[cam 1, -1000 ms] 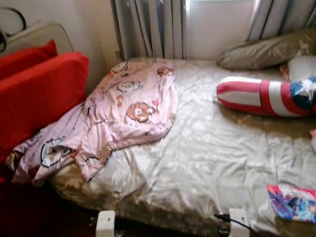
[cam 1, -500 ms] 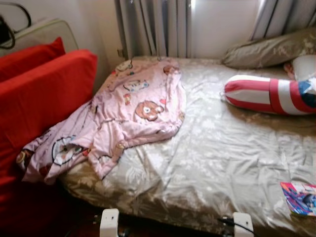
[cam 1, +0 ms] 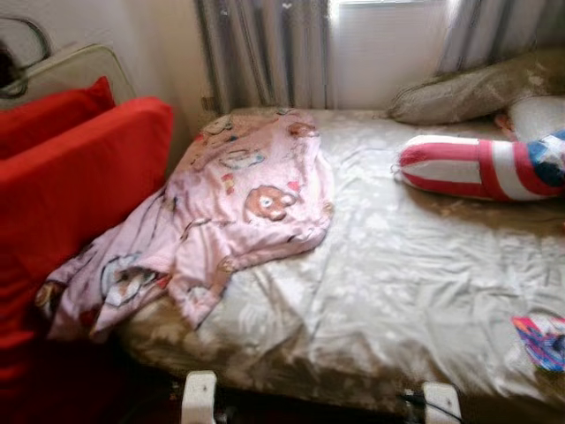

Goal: Clean up the room

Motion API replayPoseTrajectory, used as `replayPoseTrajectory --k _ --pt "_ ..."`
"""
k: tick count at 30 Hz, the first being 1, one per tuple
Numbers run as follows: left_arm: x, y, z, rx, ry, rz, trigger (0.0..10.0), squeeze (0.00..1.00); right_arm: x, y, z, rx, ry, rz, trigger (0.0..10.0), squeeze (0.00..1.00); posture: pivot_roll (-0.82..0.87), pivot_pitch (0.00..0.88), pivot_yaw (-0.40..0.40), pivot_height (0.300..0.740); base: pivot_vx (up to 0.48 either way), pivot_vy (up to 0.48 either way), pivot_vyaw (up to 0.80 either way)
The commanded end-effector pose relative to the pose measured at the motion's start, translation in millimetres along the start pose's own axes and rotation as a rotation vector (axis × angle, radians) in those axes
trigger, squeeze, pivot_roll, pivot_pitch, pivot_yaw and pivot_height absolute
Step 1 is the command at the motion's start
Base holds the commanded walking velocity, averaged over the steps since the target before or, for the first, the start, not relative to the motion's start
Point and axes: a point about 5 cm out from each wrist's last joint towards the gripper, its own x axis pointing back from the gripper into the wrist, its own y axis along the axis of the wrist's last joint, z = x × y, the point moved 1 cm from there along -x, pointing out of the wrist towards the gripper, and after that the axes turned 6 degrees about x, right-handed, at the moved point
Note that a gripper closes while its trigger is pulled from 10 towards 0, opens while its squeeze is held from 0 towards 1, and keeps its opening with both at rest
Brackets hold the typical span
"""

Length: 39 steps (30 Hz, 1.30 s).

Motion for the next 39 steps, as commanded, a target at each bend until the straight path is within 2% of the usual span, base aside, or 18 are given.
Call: replayPoseTrajectory --k 1,39 --pt "0.3 -3.9 -2.0 -0.007 -0.005 0.019 10.0 0.0 0.8 -2.1 -6.1 0.002 -0.013 0.008 10.0 0.0 -0.01 0.0 0.068 0.74 0.0 0.341 0.0" --pt "0.5 -3.5 0.3 -0.003 0.001 0.018 10.0 0.0 0.7 -1.4 -5.8 -0.001 -0.009 0.005 10.0 0.0 0.0 0.0 0.064 0.74 0.0 0.34 0.0"
